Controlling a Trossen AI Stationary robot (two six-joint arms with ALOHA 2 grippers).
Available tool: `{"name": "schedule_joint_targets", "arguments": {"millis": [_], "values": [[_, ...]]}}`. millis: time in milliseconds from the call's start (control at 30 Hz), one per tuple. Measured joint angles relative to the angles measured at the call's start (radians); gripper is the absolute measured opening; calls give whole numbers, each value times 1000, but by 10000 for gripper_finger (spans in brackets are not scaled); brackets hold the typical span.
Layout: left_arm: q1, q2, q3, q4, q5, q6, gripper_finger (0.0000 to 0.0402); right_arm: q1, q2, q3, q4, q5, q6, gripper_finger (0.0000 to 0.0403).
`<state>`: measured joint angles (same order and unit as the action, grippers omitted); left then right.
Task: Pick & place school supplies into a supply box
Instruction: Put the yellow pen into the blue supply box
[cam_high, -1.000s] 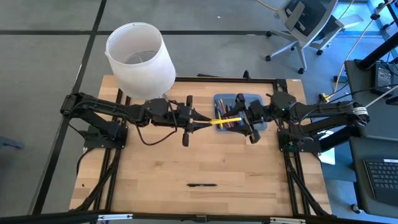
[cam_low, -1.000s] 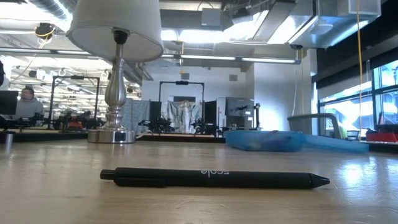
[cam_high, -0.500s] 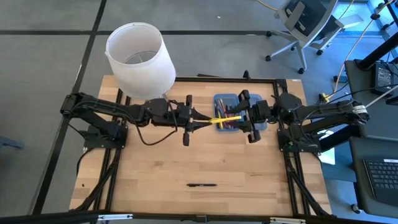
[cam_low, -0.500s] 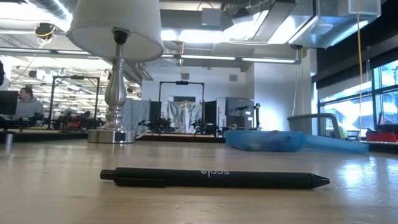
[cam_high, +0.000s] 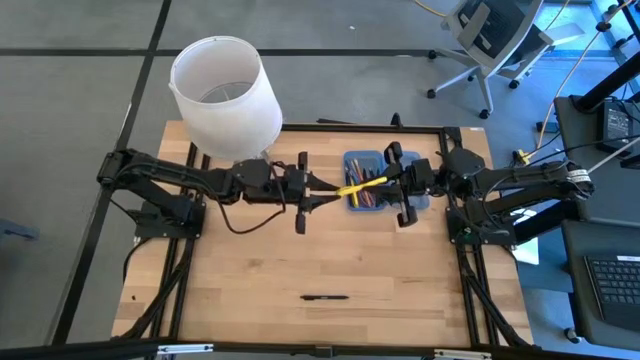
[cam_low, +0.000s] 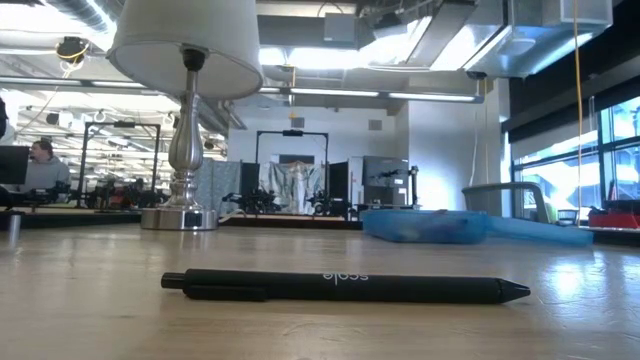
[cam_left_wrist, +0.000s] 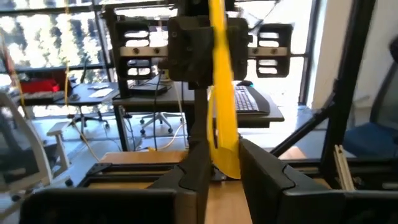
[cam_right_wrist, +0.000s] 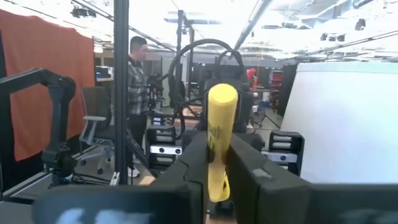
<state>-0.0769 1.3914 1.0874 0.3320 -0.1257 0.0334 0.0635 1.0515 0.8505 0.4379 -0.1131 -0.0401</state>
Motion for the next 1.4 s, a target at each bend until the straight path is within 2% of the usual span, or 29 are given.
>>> {"name": "schedule_joint_targets", "arguments": {"millis": [167, 400, 500, 633, 767, 867, 1167, 1400], "values": [[0, 0, 0, -54, -16, 67, 91, 0, 0, 0, -22, 21, 9, 55], [3, 0, 0, -302, -149, 58, 109, 3, 0, 0, -58, 14, 15, 46], [2, 0, 0, -401, -176, 31, 113, -1, 0, 0, -92, 36, 66, 46], [2, 0, 0, -464, -88, -58, 114, -17, 0, 0, -243, 144, 119, 55], [-18, 18, 0, -469, 45, -72, 114, -47, 0, 0, -453, 285, 176, 52], [-49, 59, 1, -466, 101, -64, 114, -80, 0, 0, -580, 337, 237, 49], [-123, 249, -1, -483, 167, -183, 114, -201, 1, 0, -793, 356, 328, 57], [-146, 318, -1, -462, 223, -295, 114, -276, 49, 0, -904, 321, 401, 59]]}}
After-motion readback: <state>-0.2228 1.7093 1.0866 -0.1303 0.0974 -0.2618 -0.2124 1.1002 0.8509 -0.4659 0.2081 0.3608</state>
